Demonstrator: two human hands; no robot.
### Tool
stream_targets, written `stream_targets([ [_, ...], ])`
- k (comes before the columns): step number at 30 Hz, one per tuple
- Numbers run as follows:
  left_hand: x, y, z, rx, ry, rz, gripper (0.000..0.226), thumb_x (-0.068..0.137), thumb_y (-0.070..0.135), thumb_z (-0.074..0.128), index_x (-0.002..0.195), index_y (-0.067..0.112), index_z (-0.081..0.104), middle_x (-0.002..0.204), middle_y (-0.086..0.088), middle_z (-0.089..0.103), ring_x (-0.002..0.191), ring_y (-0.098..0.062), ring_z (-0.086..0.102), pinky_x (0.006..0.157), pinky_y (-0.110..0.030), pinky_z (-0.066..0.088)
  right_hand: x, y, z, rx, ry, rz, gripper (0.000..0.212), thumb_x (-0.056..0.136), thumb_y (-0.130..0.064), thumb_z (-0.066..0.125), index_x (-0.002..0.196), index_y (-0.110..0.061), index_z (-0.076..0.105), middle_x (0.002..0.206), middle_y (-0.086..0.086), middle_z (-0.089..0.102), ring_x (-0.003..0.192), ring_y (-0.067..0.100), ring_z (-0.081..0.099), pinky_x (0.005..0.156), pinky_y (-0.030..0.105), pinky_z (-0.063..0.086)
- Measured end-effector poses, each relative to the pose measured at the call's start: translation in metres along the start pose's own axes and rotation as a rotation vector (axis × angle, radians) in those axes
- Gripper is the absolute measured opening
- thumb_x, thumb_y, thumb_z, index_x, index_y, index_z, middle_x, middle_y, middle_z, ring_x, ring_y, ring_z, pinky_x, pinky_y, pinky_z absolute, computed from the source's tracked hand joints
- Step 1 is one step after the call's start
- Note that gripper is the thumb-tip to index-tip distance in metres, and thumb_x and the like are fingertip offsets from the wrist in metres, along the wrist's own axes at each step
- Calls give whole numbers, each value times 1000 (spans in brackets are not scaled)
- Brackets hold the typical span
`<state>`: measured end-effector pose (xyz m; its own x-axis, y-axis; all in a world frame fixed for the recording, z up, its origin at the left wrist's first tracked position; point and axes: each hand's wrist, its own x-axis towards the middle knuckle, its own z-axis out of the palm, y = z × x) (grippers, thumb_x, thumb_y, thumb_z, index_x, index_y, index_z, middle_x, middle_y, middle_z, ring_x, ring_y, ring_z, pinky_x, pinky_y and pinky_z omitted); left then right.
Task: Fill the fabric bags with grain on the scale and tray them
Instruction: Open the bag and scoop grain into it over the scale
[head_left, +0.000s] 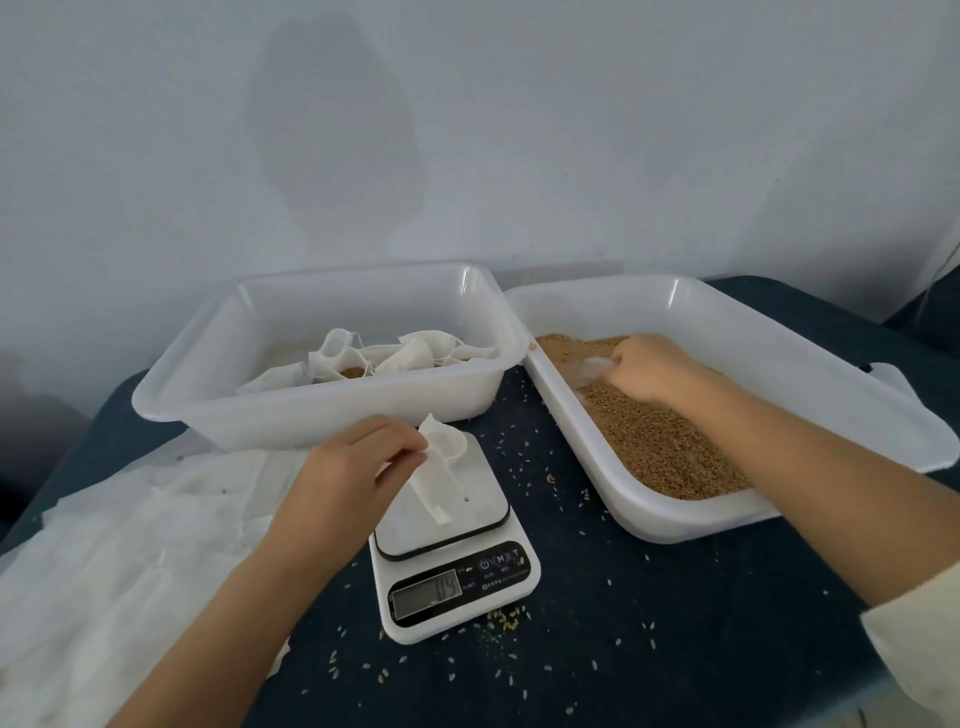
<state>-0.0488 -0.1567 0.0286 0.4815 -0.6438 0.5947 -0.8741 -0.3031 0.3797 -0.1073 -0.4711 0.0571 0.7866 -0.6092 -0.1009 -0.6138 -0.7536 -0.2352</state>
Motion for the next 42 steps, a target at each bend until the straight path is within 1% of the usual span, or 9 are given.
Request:
stream_targets([
  [5, 7, 0, -5, 2, 14, -4, 11, 77, 1, 71, 83, 10, 70, 83, 11, 63, 79, 2, 52, 72, -4, 41, -17, 20, -25, 121, 106, -83, 50, 91, -56, 49, 89, -9, 68, 72, 5, 58, 59, 22, 53, 62, 31, 46],
  [10, 12, -2, -17, -3, 25, -56, 13, 78, 2, 71, 84, 14, 71, 79, 13, 64, 78, 2, 56, 72, -3, 40, -35, 33, -52, 163, 129, -175, 21, 90, -45, 58, 98, -29, 68, 67, -2, 68, 56, 17, 62, 54, 28, 46],
  [14, 18, -9, -35, 6, -15, -146, 12, 80, 7, 69, 85, 18, 72, 78, 17, 64, 80, 5, 57, 70, 0, 38, -52, 31, -65, 248, 82, -335, 13, 87, -47, 60, 91, -38, 69, 65, -5, 69, 59, 14, 63, 70, 42, 54],
  [21, 22, -24, -63, 66, -211, -221, 13, 84, 15, 66, 85, 27, 72, 80, 25, 64, 83, 8, 55, 72, -2, 37, -78, 11, -56, 433, -167, -577, 39, 65, -62, 60, 100, -47, 67, 84, -7, 73, 66, 11, 66, 65, 22, 56],
  [24, 18, -26, -64, 37, -278, -230, 16, 84, 16, 67, 83, 31, 70, 86, 22, 66, 84, 6, 55, 73, -5, 40, -79, 5, -45, 412, -230, -646, 37, 66, -64, 60, 102, -56, 65, 78, -1, 70, 61, 6, 61, 58, 17, 51],
  [28, 13, -25, -53, 20, -264, -188, 14, 83, 13, 68, 88, 24, 74, 89, 14, 70, 81, 3, 58, 75, -6, 41, -77, 0, -34, 286, -269, -700, 37, 71, -69, 55, 106, -59, 62, 88, -13, 70, 72, 1, 63, 69, 23, 51],
  [34, 6, -24, -36, -14, -242, -59, 12, 83, 8, 67, 92, 11, 75, 93, 6, 71, 90, 1, 57, 80, -9, 43, -78, -4, -34, 160, -335, -739, 37, 74, -70, 54, 108, -57, 62, 88, -8, 71, 74, 14, 64, 79, 49, 54],
  [40, 6, -21, -24, -60, -250, -15, 14, 84, 8, 66, 94, 12, 74, 95, 4, 71, 93, -2, 57, 82, -17, 45, -82, -12, -45, 108, -332, -752, 27, 78, -59, 57, 104, -55, 63, 81, -12, 68, 66, 1, 59, 67, 31, 51],
  [42, 5, -20, -21, -61, -251, -3, 14, 84, 9, 66, 95, 13, 75, 96, 5, 71, 93, -2, 57, 82, -19, 46, -83, -16, -50, 69, -334, -749, 26, 79, -57, 57, 104, -53, 64, 85, -11, 69, 70, 4, 60, 71, 35, 53],
])
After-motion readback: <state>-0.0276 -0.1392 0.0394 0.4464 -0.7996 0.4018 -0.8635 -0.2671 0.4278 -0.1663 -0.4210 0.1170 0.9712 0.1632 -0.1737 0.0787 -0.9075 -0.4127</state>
